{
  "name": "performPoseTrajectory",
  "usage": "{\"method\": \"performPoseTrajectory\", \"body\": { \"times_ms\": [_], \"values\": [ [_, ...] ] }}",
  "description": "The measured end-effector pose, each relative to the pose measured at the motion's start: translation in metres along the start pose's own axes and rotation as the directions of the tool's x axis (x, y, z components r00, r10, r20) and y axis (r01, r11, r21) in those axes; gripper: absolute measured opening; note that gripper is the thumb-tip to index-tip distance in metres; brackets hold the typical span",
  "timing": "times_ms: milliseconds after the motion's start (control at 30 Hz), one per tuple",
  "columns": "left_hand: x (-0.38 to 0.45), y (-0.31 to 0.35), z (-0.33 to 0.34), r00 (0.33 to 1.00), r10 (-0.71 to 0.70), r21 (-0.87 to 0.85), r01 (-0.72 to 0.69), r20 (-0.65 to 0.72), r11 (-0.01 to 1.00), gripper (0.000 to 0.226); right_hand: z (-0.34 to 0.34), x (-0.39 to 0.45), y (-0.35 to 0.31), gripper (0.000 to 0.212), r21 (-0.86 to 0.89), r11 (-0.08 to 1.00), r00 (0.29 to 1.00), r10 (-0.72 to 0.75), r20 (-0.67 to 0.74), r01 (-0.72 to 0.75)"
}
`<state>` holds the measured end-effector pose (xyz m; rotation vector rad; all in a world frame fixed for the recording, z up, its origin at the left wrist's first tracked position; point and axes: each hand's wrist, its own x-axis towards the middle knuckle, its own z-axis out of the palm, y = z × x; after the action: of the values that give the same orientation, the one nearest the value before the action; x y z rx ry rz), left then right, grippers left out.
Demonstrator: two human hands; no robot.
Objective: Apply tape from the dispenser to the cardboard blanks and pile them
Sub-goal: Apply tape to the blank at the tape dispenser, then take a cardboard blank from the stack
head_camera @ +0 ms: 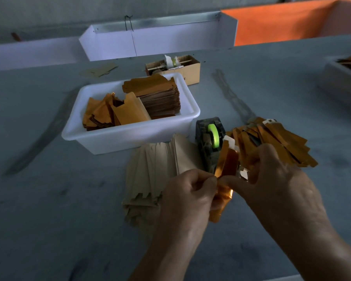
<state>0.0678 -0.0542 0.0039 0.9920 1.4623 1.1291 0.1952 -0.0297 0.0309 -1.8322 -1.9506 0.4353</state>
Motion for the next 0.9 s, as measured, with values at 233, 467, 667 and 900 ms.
{"method": "performPoseTrajectory", "body": {
  "times_ms": [233, 467, 667, 900],
  "values": [
    [0.003, 0.006, -0.008, 0.997, 0.039, 0.159, -0.049, 0.064, 0.986, 0.012, 0.022, 0.005, 0.016, 0.036, 0.687, 0.7, 0.977, 0.083, 0.195, -0.196],
    [0.04, 0.004, -0.016, 0.904, 0.318, 0.871, 0.107, -0.287, 0.48, 0.044, 0.019, 0.052, 0.055, 0.019, 0.374, 0.926, 0.958, 0.155, -0.24, -0.056],
    [0.068, 0.001, -0.014, 0.943, 0.149, 0.896, 0.221, -0.297, 0.385, 0.048, 0.035, 0.082, 0.079, 0.031, -0.004, 0.97, 0.959, 0.24, -0.152, -0.244],
    [0.066, 0.009, -0.041, 0.951, 0.073, 0.749, 0.188, -0.3, 0.635, 0.024, 0.036, 0.07, 0.084, 0.034, -0.101, 0.957, 0.948, 0.247, -0.199, -0.271]
  ]
}}
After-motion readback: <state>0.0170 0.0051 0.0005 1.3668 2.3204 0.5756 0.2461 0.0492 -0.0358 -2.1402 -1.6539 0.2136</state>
